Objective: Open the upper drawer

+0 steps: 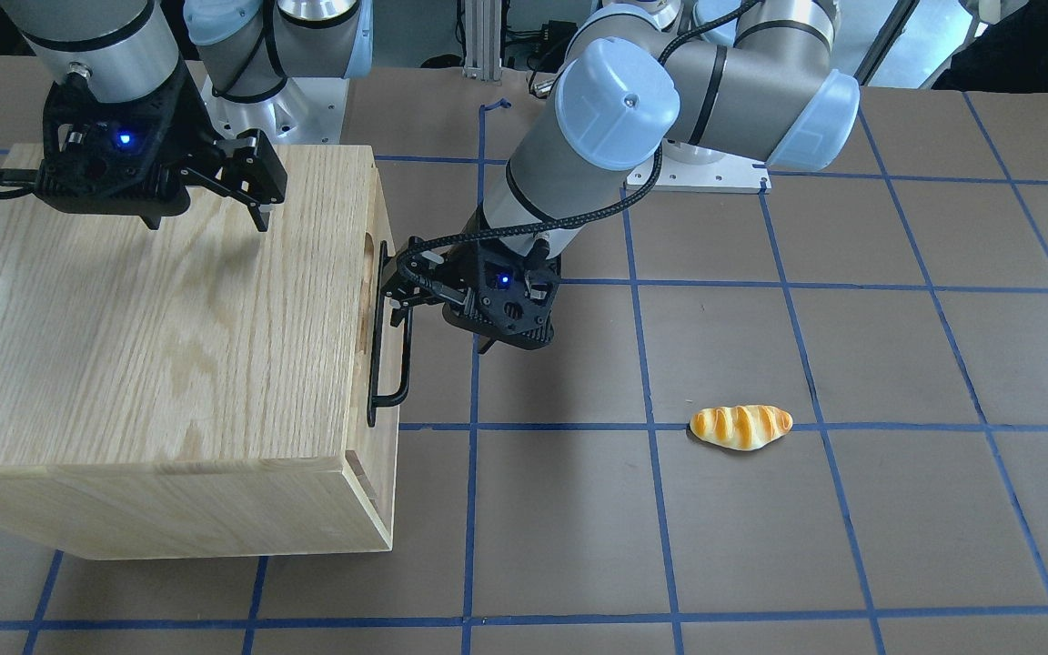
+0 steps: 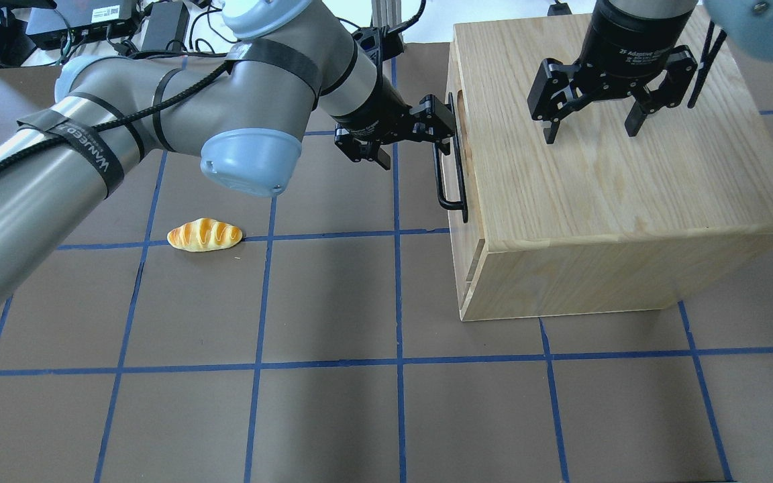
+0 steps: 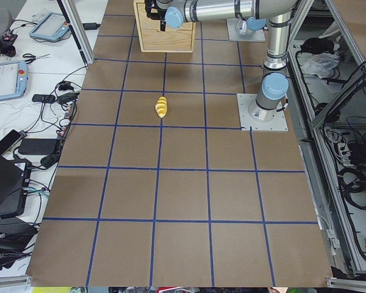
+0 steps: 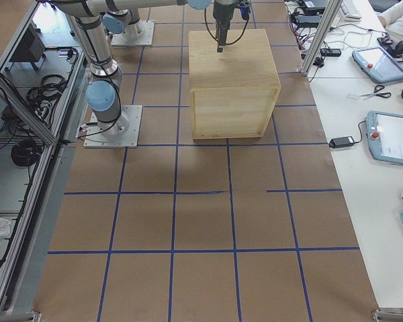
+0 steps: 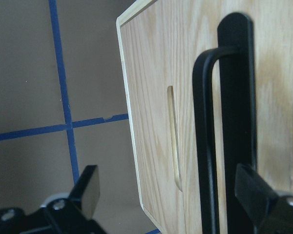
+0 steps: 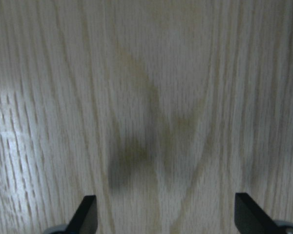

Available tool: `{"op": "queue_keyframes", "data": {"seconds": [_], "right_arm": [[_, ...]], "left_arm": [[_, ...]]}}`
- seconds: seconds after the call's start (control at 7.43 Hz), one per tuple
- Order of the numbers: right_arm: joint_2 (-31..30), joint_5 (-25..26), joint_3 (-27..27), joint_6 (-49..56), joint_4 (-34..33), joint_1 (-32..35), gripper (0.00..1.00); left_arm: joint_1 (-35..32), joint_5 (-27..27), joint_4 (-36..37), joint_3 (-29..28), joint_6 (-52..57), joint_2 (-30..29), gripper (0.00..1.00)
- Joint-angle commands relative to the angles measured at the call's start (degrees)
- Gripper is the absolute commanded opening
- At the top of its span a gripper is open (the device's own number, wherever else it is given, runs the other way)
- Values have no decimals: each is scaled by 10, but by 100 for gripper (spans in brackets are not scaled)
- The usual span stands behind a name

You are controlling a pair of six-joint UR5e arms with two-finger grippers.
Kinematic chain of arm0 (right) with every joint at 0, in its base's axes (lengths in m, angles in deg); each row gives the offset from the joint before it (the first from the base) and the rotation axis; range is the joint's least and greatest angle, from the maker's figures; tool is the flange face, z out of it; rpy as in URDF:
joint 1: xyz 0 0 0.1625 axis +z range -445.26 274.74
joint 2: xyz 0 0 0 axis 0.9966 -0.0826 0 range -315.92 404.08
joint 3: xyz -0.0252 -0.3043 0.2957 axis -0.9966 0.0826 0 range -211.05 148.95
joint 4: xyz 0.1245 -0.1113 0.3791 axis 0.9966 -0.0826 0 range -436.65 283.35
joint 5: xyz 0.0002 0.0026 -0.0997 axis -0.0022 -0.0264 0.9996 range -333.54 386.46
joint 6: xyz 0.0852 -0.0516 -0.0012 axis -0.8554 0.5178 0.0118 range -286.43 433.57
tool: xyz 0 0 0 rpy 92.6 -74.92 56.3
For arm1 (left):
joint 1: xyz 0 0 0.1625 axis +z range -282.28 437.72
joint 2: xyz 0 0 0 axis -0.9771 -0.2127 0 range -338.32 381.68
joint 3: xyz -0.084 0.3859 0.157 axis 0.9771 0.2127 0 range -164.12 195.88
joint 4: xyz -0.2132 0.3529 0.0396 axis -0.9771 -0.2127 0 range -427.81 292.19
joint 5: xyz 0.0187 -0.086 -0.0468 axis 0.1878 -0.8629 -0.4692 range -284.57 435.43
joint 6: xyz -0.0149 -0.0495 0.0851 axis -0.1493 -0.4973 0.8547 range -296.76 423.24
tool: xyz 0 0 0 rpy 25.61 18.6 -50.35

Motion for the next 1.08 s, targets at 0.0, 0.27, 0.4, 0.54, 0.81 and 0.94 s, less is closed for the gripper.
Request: {"op": "queue_keyframes", "data": {"seconds": [0.0,0.27,0.4,0.54,0.81,0.94], "right_arm": [[0,0,0,0,0,0,100],[0,0,0,0,0,0,100],[0,0,0,0,0,0,100],[0,0,0,0,0,0,100],[0,0,0,0,0,0,100],[0,0,0,0,0,0,100]], "left_arm": [[-1,2,1,15,6,-8,100],[2,6,-2,23,5,1,100],[10,16,-16,27,5,10,100],[27,53,-44,36,6,20,100],[68,66,-73,48,6,45,100],[80,66,-91,47,6,56,100]]}}
